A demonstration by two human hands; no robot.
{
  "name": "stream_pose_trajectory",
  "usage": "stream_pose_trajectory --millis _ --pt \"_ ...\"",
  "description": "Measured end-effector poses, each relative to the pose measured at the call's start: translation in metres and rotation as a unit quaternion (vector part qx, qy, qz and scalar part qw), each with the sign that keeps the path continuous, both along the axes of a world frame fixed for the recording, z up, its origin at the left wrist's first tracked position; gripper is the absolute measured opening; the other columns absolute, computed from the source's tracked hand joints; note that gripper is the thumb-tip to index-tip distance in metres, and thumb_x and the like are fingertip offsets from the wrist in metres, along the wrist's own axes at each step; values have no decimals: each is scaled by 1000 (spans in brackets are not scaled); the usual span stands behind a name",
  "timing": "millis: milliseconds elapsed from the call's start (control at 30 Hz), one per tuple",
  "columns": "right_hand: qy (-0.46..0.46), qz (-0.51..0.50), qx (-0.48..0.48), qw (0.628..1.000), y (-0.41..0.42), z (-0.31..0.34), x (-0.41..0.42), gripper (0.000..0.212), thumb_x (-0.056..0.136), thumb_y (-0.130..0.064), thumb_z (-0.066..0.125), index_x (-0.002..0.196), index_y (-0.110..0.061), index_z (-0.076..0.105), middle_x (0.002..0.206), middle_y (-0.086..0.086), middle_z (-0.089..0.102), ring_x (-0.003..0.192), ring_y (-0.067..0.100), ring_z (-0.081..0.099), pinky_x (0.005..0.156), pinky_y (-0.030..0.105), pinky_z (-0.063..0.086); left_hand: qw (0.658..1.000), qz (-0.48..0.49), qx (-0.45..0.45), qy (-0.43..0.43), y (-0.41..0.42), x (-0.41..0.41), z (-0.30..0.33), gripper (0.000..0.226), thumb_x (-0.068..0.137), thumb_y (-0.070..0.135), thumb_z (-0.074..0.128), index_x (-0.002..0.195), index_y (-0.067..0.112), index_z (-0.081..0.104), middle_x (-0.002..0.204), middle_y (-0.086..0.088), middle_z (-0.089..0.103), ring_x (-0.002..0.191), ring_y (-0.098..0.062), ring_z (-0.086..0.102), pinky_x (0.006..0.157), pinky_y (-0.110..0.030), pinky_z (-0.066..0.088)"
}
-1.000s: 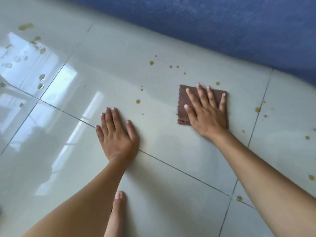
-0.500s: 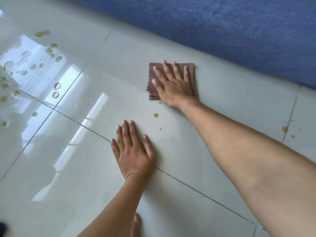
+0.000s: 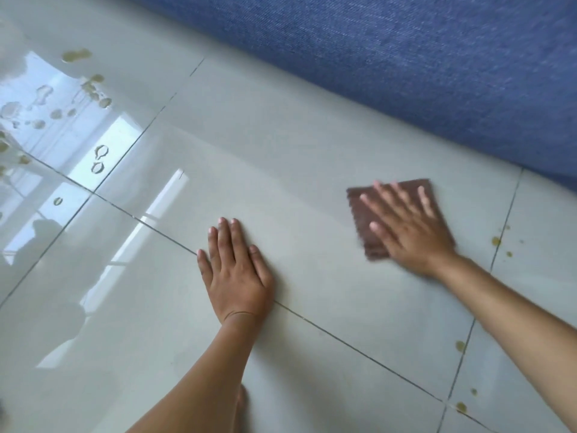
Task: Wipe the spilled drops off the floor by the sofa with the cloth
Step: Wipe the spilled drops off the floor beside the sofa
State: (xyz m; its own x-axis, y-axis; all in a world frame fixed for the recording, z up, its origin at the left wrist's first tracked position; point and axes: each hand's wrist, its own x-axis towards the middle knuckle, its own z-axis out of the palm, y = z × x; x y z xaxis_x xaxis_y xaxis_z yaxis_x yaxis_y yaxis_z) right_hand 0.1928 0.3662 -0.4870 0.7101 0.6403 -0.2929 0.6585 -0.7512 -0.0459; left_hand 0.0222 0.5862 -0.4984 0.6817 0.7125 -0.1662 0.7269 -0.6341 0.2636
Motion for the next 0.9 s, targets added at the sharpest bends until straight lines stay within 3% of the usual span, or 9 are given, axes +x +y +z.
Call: stream_pose_trajectory --millis 133,233,500,767,900 --pt "9 -178 16 984 30 0 60 58 96 -50 11 152 -39 2 164 -10 -5 151 17 -5 119 51 -7 1000 3 3 5 -1 1 -1 64 94 35 16 156 21 12 165 5 8 153 -14 3 119 -32 -11" --pt "27 -234 25 972 81 -1 83 57 98 -48 12 152 -36 -1 163 -9 -12 150 20 -13 118 55 -10 1000 5 -1 11 -1 1 -1 61 97 33 20 156 21 11 165 5 8 153 -14 2 120 -34 -10" --pt "55 -115 53 990 154 2 12 58 99 -47 13 153 -33 -2 163 -8 -14 150 20 -16 117 53 -15 1000 0 -4 13 2 2 0 62 96 34 19 156 20 11 165 4 7 153 -15 1 123 -37 -7" --pt "115 -77 99 985 95 1 -131 60 96 -50 19 153 -34 5 164 -8 -7 151 17 -11 116 47 -19 1000 -8 -1 -7 3 1 1 59 99 30 23 155 15 16 165 -2 11 153 -19 4 123 -43 -1" --pt "56 -155 119 979 28 -4 -205 59 92 -51 32 147 -30 34 158 -4 31 147 21 23 115 49 4 1000 -11 7 10 -1 -1 2 61 98 32 18 156 14 13 165 -2 8 153 -19 2 123 -43 -3"
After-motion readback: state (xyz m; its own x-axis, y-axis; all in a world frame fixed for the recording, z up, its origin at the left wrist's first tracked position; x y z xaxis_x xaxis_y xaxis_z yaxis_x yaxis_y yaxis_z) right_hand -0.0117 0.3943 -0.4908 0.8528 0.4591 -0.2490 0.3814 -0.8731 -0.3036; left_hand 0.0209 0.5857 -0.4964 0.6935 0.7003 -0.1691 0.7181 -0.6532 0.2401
